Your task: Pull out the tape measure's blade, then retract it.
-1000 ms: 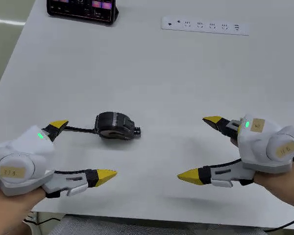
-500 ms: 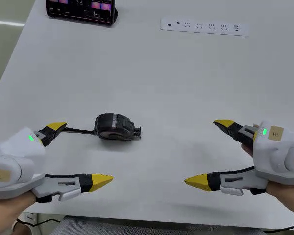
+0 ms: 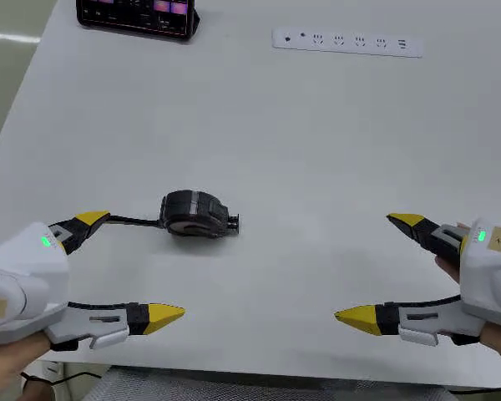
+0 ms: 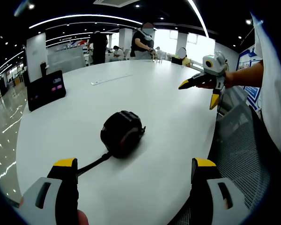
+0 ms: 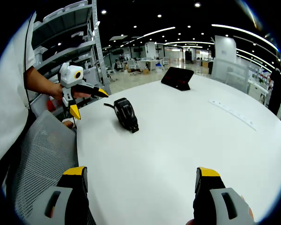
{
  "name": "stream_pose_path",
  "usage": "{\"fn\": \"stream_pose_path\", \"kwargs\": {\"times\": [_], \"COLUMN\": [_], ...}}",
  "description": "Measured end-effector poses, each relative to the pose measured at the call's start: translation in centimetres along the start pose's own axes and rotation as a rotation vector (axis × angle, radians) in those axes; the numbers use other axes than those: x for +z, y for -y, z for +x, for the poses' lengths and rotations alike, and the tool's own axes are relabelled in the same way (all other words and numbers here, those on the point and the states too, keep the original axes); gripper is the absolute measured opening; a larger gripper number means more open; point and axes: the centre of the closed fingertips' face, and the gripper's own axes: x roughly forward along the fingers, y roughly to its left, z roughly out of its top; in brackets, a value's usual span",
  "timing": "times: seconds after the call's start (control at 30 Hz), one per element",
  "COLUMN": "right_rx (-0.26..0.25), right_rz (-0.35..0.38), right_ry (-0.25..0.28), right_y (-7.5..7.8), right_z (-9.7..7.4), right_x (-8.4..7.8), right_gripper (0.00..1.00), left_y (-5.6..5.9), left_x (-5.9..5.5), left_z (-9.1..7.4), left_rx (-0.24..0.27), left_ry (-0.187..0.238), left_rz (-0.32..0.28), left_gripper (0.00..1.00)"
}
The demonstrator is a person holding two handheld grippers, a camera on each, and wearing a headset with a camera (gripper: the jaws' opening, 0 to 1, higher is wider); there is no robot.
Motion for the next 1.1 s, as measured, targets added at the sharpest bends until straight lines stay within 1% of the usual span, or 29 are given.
{"fn": "stream_pose_path", "kwargs": {"times": [0.17,0.37,0.57,0.7,0.77,0.8,0.9,0.93,0.97,1.0,1.07,1.1], "right_rx": [-0.007,-0.013,-0.02,-0.023,-0.024,-0.024,-0.022,-0.022,-0.022,-0.022,-0.022,-0.021], "right_rz": [0.005,0.008,0.02,0.028,0.033,0.034,0.038,0.038,0.039,0.04,0.042,0.042], "right_ry": [-0.001,-0.009,-0.022,-0.03,-0.029,-0.029,-0.029,-0.029,-0.03,-0.03,-0.032,-0.033], "right_y": [0.1,0.2,0.3,0.2,0.2,0.2,0.1,0.1,0.1,0.1,0.1,0.1], "right_z": [-0.6,-1.0,-1.8,-1.9,-1.9,-1.9,-1.9,-2.0,-2.0,-2.0,-2.1,-2.1], "right_x": [-0.5,-0.9,-1.8,-2.2,-2.3,-2.3,-2.3,-2.3,-2.4,-2.4,-2.5,-2.6], "right_gripper": [0.95,0.96,0.96,0.96,0.96,0.96,0.96,0.96,0.96,0.96,0.96,0.96], "left_y": [0.0,0.0,0.1,0.2,0.4,0.3,0.4,0.6,0.3,0.4,0.3,0.4], "left_x": [-0.1,-0.2,-0.2,-0.3,-0.3,-0.2,-0.3,-0.3,-0.3,-0.4,-0.4,-0.5], "left_z": [-0.1,-0.4,-0.7,-0.7,-0.7,-0.7,-0.6,-0.6,-0.6,-0.6,-0.6,-0.6], "left_rx": [-0.01,-0.014,-0.02,-0.022,-0.033,-0.024,-0.029,-0.037,-0.023,-0.031,-0.023,-0.035], "left_ry": [0.0,-0.004,-0.006,-0.011,-0.005,-0.003,-0.006,-0.003,-0.004,-0.007,-0.001,-0.007], "left_rz": [-0.009,-0.006,0.0,0.011,-0.008,0.001,-0.004,-0.015,-0.009,-0.014,-0.009,-0.024], "left_gripper": [0.99,0.99,0.99,0.99,0.99,0.99,0.99,0.99,0.99,0.99,0.99,0.99]}}
